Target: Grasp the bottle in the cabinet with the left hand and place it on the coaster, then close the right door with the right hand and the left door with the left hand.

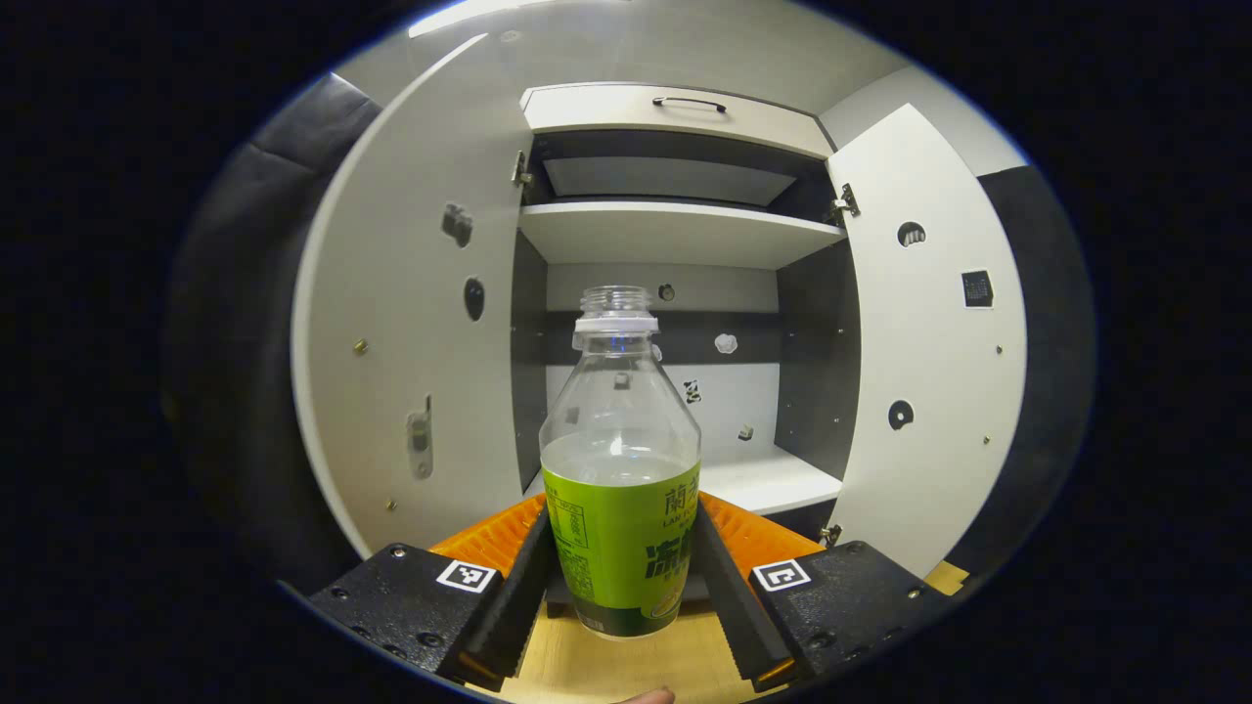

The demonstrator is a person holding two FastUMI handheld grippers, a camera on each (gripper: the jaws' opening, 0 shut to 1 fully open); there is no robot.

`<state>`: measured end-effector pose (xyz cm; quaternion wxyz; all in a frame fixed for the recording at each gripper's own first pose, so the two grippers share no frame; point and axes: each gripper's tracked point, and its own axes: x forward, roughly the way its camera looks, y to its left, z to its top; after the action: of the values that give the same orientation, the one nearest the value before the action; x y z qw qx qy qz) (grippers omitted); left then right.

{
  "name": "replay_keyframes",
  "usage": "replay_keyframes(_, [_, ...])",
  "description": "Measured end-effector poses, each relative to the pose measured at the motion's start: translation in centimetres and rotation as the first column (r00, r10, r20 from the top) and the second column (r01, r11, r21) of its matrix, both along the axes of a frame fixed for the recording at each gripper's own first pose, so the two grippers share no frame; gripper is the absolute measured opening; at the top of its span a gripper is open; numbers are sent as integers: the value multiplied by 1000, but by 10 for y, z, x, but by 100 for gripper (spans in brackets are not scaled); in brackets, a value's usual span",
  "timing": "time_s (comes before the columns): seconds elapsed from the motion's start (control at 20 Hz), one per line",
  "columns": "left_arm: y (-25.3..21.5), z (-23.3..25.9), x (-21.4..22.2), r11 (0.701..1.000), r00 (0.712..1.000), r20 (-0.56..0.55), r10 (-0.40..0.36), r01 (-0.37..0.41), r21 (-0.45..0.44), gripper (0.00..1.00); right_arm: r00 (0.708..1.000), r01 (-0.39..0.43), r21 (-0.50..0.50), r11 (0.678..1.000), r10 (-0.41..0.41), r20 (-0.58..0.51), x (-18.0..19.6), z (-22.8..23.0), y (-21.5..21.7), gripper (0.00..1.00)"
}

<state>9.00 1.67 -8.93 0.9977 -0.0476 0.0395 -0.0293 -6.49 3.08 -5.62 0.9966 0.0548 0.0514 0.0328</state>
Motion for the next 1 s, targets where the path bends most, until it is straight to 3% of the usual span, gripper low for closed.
replay_keyframes(0.3, [9, -54, -52, 1000, 997, -73, 16, -16, -2, 81, 1000, 6, 12, 1000, -6, -4, -4, -4, -7, 100])
replay_keyframes(0.65, [-13, -138, -90, 990, 987, -123, -104, 92, -103, 81, 998, 69, -22, 997, -69, 4, 22, -9, -22, 100])
replay_keyframes(1.0, [-41, -228, -114, 980, 967, -158, -201, 199, -31, 81, 994, 108, -15, 994, -108, 15, 50, -14, -11, 100])
